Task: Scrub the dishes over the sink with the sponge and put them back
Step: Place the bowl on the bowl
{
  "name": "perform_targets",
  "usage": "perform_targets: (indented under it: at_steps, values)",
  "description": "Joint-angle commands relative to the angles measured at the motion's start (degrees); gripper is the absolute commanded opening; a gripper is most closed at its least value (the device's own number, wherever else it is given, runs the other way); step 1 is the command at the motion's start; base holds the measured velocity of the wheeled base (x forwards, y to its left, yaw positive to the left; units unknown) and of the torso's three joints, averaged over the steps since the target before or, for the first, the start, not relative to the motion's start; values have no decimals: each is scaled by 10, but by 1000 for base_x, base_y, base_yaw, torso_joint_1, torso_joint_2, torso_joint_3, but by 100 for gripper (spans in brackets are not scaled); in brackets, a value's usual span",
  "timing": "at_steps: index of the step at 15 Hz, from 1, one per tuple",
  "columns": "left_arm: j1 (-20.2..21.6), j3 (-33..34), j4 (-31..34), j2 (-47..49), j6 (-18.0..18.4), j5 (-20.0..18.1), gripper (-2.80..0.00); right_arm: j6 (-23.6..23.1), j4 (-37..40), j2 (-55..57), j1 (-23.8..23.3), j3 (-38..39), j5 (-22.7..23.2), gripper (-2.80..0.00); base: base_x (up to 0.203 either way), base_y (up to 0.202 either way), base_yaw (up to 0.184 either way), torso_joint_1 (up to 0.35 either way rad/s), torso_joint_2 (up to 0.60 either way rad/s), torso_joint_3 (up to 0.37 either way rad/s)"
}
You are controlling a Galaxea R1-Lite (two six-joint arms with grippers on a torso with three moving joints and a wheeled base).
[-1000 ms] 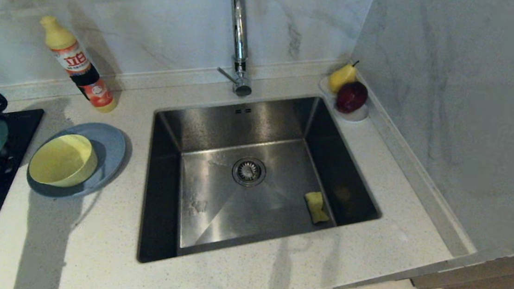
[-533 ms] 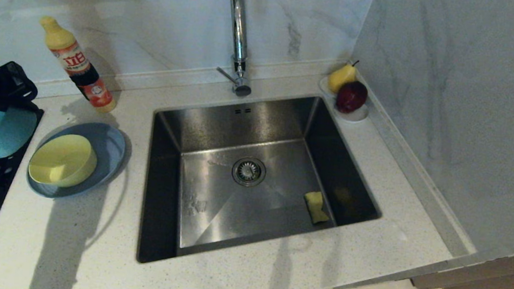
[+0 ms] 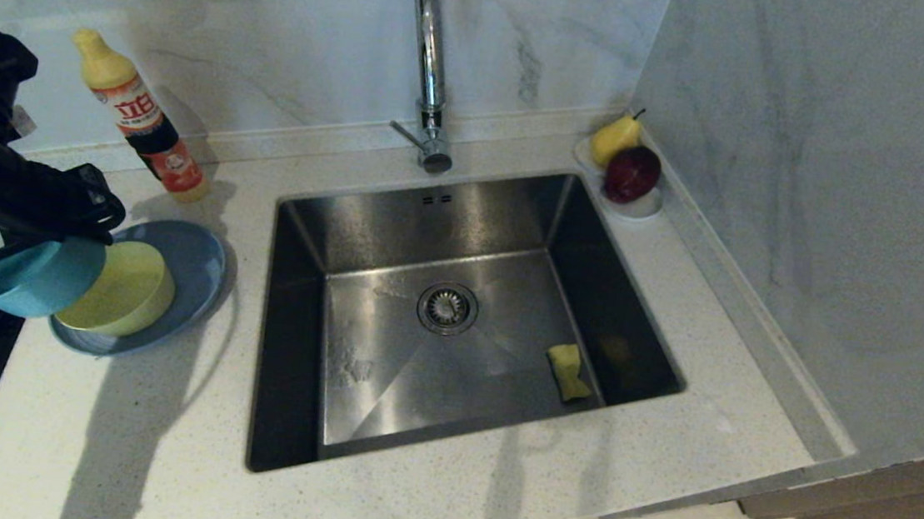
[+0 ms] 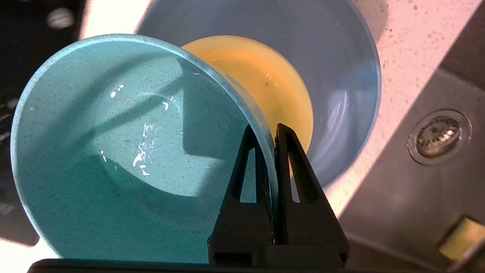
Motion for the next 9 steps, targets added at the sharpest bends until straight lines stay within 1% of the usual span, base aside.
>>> perform_targets:
  at_steps: [1, 3, 7, 9]
  values:
    - [-7, 37, -41, 16, -2, 7, -280, 0, 0, -1, 0, 0, 0, -280, 0, 0, 0, 0, 0, 0]
    - [-12, 43, -50, 26, -5, 19, -280, 0, 0, -1, 0, 0, 0, -280, 0, 0, 0, 0, 0, 0]
    - [-34, 23, -56, 28, -9, 21, -280, 0, 0, -1, 0, 0, 0, -280, 0, 0, 0, 0, 0, 0]
    - [-48, 13, -60, 28, -17, 25, -280, 0, 0, -1, 0, 0, 0, -280, 0, 0, 0, 0, 0, 0]
